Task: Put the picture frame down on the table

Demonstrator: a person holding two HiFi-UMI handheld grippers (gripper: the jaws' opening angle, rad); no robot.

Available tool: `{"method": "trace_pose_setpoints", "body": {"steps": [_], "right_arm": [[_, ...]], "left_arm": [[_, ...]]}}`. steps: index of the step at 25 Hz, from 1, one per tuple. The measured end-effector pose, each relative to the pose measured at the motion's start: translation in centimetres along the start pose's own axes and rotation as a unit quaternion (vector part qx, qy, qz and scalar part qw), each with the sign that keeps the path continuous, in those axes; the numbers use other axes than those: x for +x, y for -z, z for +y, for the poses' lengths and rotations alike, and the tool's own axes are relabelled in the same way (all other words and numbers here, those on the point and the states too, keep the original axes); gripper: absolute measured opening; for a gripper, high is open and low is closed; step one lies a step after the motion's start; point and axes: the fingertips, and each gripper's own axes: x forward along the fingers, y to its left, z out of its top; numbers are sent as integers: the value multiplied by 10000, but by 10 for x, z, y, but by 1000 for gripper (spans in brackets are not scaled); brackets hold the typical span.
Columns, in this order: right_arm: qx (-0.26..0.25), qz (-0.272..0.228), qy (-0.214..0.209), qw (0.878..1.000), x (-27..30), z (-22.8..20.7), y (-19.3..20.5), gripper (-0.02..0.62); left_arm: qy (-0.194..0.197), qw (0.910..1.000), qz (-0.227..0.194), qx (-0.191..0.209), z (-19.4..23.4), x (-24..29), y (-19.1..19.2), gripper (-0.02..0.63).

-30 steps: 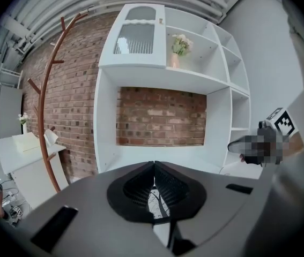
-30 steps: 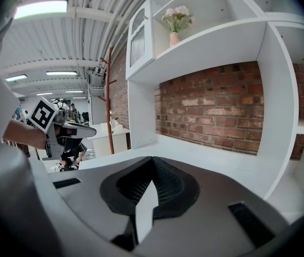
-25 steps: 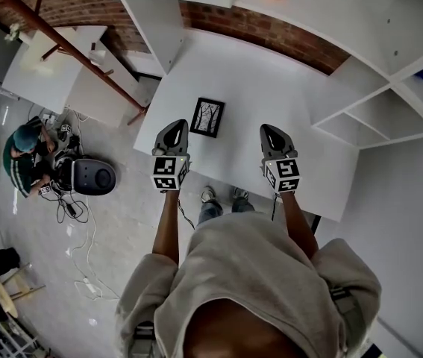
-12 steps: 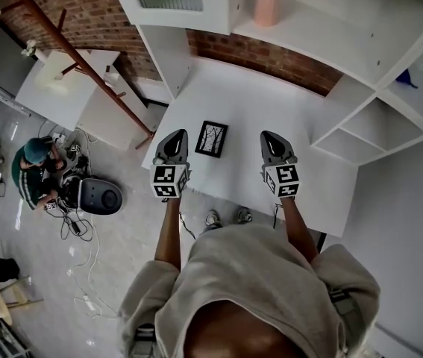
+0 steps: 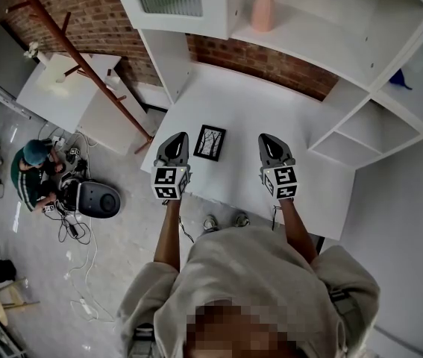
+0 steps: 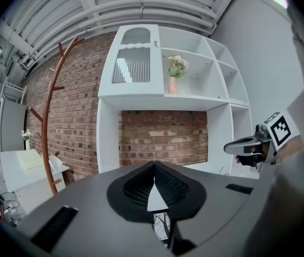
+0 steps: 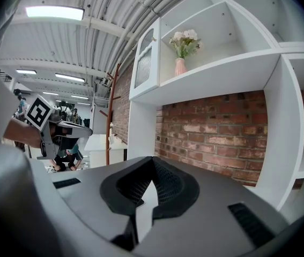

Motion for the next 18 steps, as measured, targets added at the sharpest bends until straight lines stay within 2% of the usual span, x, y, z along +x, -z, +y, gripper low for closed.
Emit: {"method": "trace_pose_setpoints", "body": {"steps": [18], "right_arm": [[-18,106,-34,9999,4,-3,6,25]], "left_arm": [[-3,10000,23,-81,1,7,7,17]]}}
